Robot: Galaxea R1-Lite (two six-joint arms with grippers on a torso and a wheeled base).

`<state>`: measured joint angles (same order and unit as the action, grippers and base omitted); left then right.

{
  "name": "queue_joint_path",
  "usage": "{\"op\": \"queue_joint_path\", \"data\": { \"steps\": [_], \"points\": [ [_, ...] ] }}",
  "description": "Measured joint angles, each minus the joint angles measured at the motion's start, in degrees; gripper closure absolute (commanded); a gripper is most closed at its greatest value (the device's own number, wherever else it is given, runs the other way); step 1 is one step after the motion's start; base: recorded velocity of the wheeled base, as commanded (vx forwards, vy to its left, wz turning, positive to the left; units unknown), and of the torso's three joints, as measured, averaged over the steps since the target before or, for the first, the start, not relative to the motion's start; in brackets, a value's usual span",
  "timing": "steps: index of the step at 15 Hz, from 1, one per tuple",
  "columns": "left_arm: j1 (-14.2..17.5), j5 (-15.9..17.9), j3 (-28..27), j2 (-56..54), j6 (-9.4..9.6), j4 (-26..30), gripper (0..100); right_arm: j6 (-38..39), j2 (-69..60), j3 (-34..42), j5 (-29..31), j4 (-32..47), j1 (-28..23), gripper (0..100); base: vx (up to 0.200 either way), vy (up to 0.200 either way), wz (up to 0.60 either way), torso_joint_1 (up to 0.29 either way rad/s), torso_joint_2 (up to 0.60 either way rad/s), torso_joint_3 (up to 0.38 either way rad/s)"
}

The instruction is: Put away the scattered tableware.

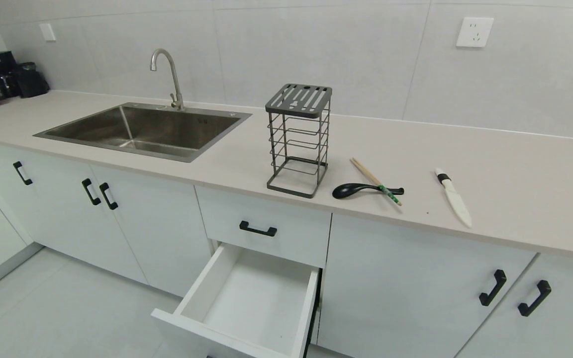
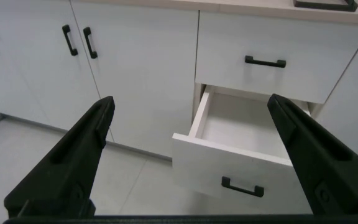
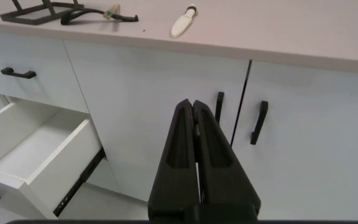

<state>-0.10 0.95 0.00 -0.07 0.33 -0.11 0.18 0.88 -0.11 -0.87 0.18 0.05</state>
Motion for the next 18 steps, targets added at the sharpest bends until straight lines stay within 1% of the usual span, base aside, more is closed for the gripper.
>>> {"op": "queue_joint_path", "data": {
  "steps": [2, 15, 16, 18],
  "points": [
    [0.0, 0.0, 0.0, 0.0, 0.02, 0.0, 0, 0.0, 0.0, 0.0, 0.0, 0.0, 0.0, 100, 0.200, 0.000, 0.00, 0.053, -0.13, -0.056],
    [0.0, -0.1, 0.0, 0.0, 0.13, 0.1, 0, 0.2, 0.0, 0.0, 0.0, 0.1, 0.0, 100, 0.000, 0.000, 0.00, 0.000, 0.00, 0.000],
    [0.0, -0.1, 0.0, 0.0, 0.11, 0.0, 0, 0.6, 0.0, 0.0, 0.0, 0.1, 0.0, 0, 0.000, 0.000, 0.00, 0.000, 0.00, 0.000],
    [0.0, -0.1, 0.0, 0.0, 0.11, 0.0, 0, 0.9, 0.0, 0.0, 0.0, 0.1, 0.0, 0, 0.000, 0.000, 0.00, 0.000, 0.00, 0.000]
  ]
}}
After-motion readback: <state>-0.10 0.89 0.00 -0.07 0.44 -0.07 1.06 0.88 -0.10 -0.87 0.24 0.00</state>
